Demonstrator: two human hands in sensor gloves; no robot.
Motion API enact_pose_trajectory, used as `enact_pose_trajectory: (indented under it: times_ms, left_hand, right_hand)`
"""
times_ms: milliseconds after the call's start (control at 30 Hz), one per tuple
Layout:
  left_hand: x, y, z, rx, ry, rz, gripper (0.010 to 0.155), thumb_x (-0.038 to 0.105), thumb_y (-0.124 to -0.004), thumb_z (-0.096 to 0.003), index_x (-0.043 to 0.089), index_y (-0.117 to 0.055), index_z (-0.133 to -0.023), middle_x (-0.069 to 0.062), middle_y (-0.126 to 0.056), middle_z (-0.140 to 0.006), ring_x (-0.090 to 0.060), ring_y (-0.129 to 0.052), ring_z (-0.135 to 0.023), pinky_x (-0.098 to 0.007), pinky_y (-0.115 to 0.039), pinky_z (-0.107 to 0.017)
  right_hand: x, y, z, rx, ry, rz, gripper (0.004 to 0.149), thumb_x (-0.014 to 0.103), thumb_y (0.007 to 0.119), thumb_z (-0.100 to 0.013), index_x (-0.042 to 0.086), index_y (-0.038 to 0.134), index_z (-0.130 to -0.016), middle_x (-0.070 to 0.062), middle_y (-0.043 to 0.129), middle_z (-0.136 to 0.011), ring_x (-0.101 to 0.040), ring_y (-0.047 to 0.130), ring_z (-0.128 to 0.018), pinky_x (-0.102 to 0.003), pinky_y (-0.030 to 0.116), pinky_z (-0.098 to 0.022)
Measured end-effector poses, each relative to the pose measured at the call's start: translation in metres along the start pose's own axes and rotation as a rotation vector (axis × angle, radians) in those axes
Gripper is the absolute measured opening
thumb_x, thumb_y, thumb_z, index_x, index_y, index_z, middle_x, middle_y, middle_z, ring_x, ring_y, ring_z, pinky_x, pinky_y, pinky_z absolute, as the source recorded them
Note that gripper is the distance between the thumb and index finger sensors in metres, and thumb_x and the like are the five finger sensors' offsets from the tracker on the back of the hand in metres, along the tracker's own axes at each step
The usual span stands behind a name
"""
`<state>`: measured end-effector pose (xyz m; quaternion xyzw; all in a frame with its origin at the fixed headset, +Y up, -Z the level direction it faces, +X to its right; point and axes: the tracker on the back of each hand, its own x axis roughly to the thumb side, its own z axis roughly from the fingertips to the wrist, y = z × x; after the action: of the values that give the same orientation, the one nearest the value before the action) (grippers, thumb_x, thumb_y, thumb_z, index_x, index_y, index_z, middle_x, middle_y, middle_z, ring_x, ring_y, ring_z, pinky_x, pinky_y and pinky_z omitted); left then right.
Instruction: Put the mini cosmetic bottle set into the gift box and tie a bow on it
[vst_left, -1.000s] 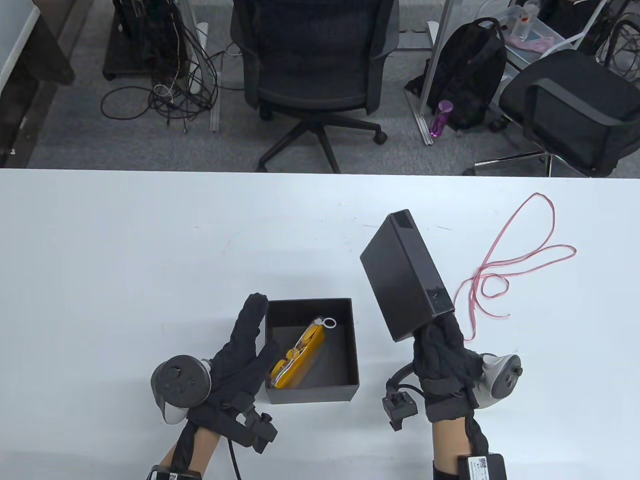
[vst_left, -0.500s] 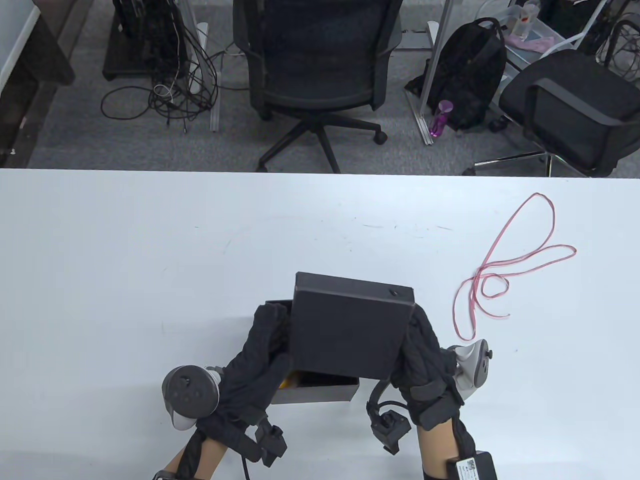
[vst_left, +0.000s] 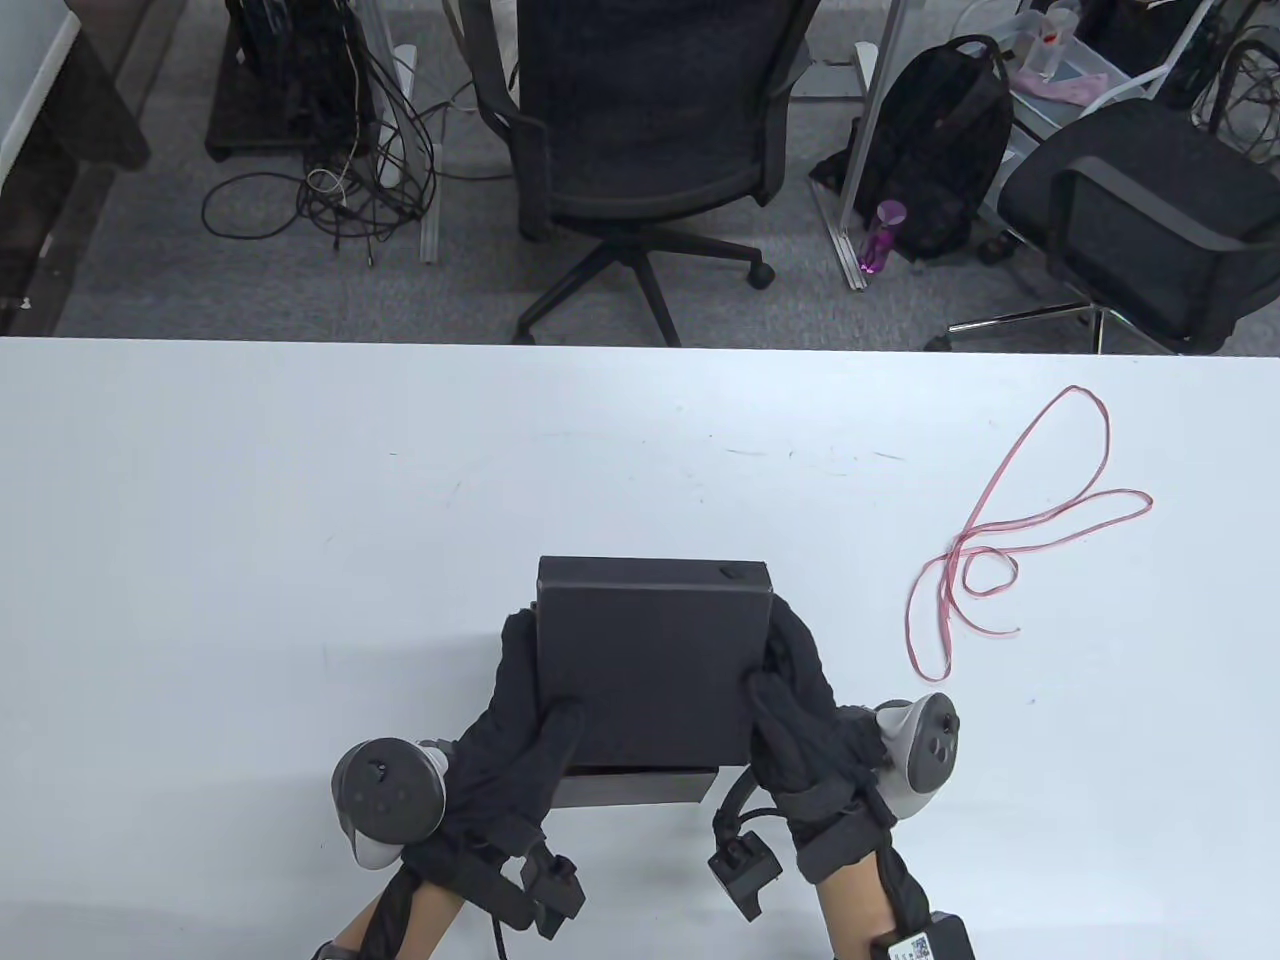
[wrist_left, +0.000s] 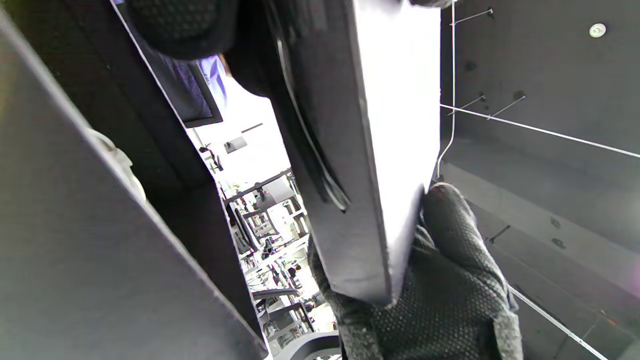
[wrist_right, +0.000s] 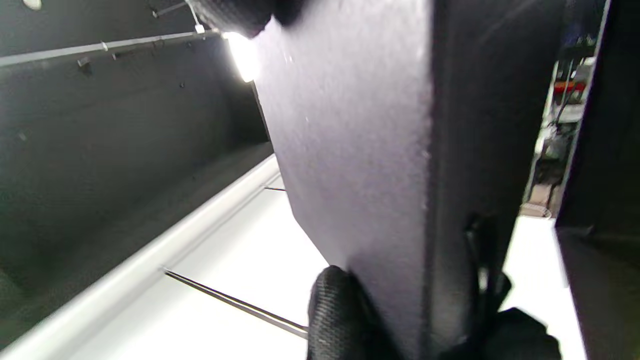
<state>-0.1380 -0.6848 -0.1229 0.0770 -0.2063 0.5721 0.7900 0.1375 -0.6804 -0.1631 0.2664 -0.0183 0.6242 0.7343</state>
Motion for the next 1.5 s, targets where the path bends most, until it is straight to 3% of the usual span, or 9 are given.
enact_pose_trajectory:
  times_ms: [100, 167, 200, 300, 500, 767, 1133, 1500]
  left_hand:
    - [0.004, -0.002, 0.001, -0.003, 0.000, -0.020, 0.080, 0.051, -0.050, -0.0634, 0.005, -0.009, -0.115, -0.032, -0.036, -0.116, -0.037, -0.082, -0.087, -0.048, -0.078, -0.059]
    - [0.009, -0.003, 0.002, -0.002, -0.011, -0.055, 0.081, 0.051, -0.049, -0.0635, 0.003, -0.008, -0.114, -0.036, -0.027, -0.115, -0.053, -0.062, -0.100, -0.062, -0.067, -0.068]
    - [0.011, -0.004, 0.002, -0.005, -0.008, -0.077, 0.082, 0.052, -0.049, -0.0636, 0.001, -0.008, -0.114, -0.037, -0.023, -0.115, -0.060, -0.051, -0.103, -0.069, -0.059, -0.070]
    - [0.016, -0.006, 0.003, -0.025, 0.045, -0.147, 0.085, 0.052, -0.049, -0.0640, -0.004, -0.008, -0.113, -0.042, -0.016, -0.112, -0.069, -0.035, -0.101, -0.076, -0.050, -0.069]
    - [0.024, -0.007, 0.004, -0.116, 0.207, -0.153, 0.088, 0.050, -0.050, -0.0652, -0.011, -0.006, -0.111, -0.048, -0.011, -0.108, -0.077, -0.021, -0.095, -0.082, -0.040, -0.066]
    - [0.019, -0.007, 0.002, -0.194, 0.320, -0.235, 0.089, 0.051, -0.050, -0.0657, -0.014, -0.007, -0.110, -0.053, -0.015, -0.105, -0.082, -0.022, -0.091, -0.084, -0.039, -0.065]
    - [0.000, 0.001, -0.003, -0.219, 0.402, -0.190, 0.086, 0.050, -0.049, -0.0656, -0.011, -0.009, -0.112, -0.054, -0.029, -0.105, -0.080, -0.044, -0.092, -0.081, -0.051, -0.065]
    - [-0.016, 0.007, -0.006, -0.151, 0.387, -0.190, 0.080, 0.044, -0.050, -0.0658, -0.009, -0.012, -0.112, -0.045, -0.038, -0.108, -0.067, -0.062, -0.092, -0.070, -0.065, -0.066]
  right_hand:
    - [0.006, 0.007, 0.001, -0.024, -0.005, 0.110, 0.069, 0.026, 0.047, -0.065, -0.010, 0.011, -0.112, -0.046, 0.011, -0.107, -0.066, 0.027, -0.092, -0.080, 0.041, -0.060]
    - [0.010, 0.009, 0.002, -0.062, 0.005, 0.187, 0.068, 0.024, 0.045, -0.064, -0.013, 0.011, -0.111, -0.048, 0.007, -0.105, -0.069, 0.016, -0.088, -0.084, 0.033, -0.056]
    - [0.012, 0.009, 0.003, -0.091, 0.028, 0.210, 0.068, 0.023, 0.045, -0.064, -0.014, 0.013, -0.111, -0.049, 0.007, -0.104, -0.070, 0.015, -0.086, -0.085, 0.031, -0.054]
    - [0.013, 0.009, 0.005, -0.129, 0.100, 0.203, 0.066, 0.019, 0.046, -0.064, -0.017, 0.017, -0.110, -0.053, 0.009, -0.102, -0.073, 0.012, -0.082, -0.086, 0.029, -0.051]
    - [0.001, 0.003, 0.007, -0.151, 0.290, 0.098, 0.064, 0.011, 0.050, -0.062, -0.024, 0.024, -0.108, -0.056, 0.016, -0.101, -0.077, 0.017, -0.079, -0.086, 0.034, -0.050]
    - [-0.013, 0.005, 0.006, -0.081, 0.412, 0.180, 0.066, 0.010, 0.052, -0.061, -0.028, 0.022, -0.105, -0.058, 0.015, -0.099, -0.079, 0.020, -0.078, -0.084, 0.037, -0.052]
    - [-0.022, 0.005, 0.006, 0.025, 0.459, 0.302, 0.069, 0.023, 0.047, -0.066, -0.025, 0.020, -0.108, -0.056, 0.018, -0.103, -0.078, 0.023, -0.082, -0.083, 0.038, -0.056]
    - [-0.030, 0.007, 0.006, 0.099, 0.455, 0.291, 0.071, 0.030, 0.044, -0.067, -0.019, 0.013, -0.109, -0.053, 0.018, -0.106, -0.076, 0.020, -0.085, -0.083, 0.036, -0.057]
